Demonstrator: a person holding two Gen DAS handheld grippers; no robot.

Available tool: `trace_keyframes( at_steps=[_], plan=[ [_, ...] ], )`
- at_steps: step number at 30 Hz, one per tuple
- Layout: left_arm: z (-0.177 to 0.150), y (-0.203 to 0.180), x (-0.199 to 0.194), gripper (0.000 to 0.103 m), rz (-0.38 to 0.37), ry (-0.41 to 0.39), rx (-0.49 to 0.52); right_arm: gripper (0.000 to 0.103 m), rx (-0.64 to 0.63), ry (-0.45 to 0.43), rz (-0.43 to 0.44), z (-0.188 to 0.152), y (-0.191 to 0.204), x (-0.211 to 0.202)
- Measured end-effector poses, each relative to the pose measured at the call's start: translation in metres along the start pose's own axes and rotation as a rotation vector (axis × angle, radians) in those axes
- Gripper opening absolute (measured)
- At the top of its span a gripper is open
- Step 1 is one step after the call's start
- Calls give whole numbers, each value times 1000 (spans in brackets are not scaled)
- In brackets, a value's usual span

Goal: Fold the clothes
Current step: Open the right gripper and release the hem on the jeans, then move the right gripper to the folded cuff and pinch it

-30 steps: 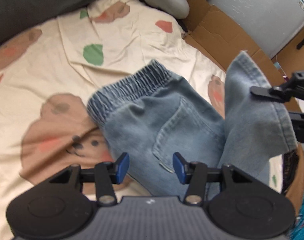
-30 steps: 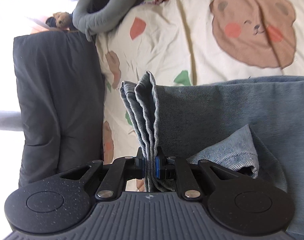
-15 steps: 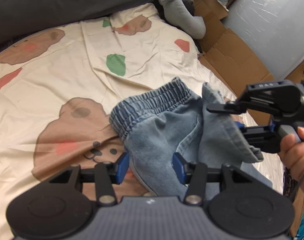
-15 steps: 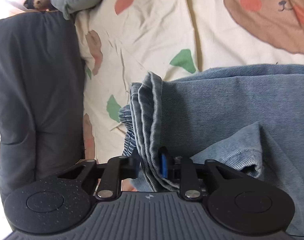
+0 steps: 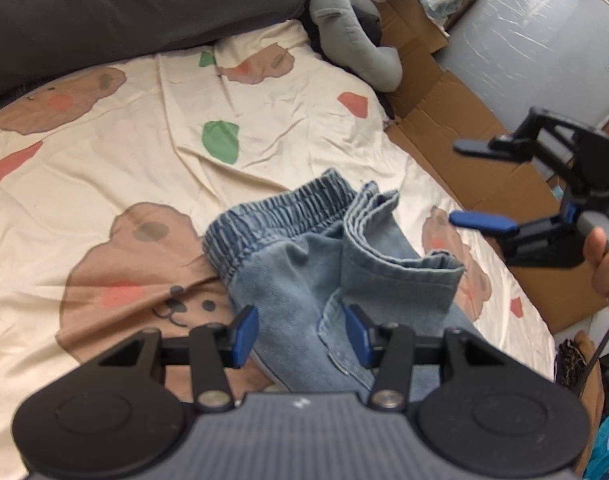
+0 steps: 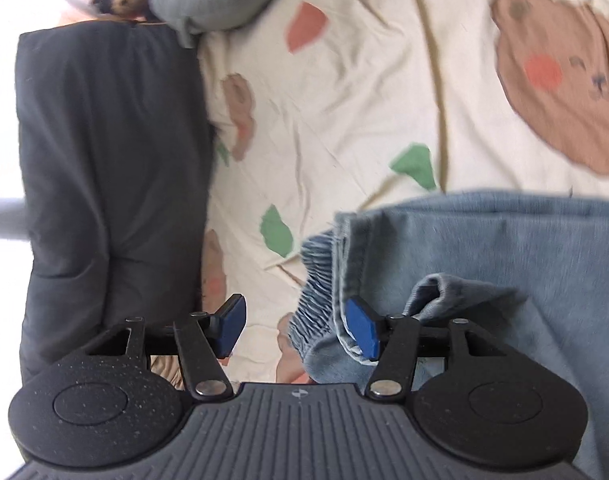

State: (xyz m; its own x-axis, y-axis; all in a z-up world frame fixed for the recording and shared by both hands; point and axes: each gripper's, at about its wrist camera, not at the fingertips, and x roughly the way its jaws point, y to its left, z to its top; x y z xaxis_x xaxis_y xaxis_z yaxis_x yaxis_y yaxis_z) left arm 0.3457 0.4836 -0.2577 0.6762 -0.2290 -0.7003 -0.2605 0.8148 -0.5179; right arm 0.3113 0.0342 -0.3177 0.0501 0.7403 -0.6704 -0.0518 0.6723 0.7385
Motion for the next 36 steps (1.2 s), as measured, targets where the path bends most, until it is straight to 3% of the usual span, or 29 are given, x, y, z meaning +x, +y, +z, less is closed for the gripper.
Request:
trace_keyframes(
  at_steps=[2,9,15,22,24,30,36],
  plan=[
    [-1,-2,-1,51,-4,0,0,64,-47,-12,-3,2,1,-10],
    [-3,-7,-2,51,-12,1,0,82,-157,-61,-33,-4,-25,-35],
    [-4,-10,-3,51,-14,4,9,82,-277,-26,-88,-20,-46,-33],
    [-3,-12,-2,51,-24,-8,-16,81,-338,4,-91,-46,-62,-11],
    [-3,-13,-2,51,-26,-9,-17,79,-343,-1,-78,-52,-67,-2],
    [-3,-7,-9,51,-21,-28,-39,57,-326,36,-31,-70,-72,19],
    [-4,3,-18,51,-7,-50,-70,57,-357,64,47,-90,-46,29]
  ],
)
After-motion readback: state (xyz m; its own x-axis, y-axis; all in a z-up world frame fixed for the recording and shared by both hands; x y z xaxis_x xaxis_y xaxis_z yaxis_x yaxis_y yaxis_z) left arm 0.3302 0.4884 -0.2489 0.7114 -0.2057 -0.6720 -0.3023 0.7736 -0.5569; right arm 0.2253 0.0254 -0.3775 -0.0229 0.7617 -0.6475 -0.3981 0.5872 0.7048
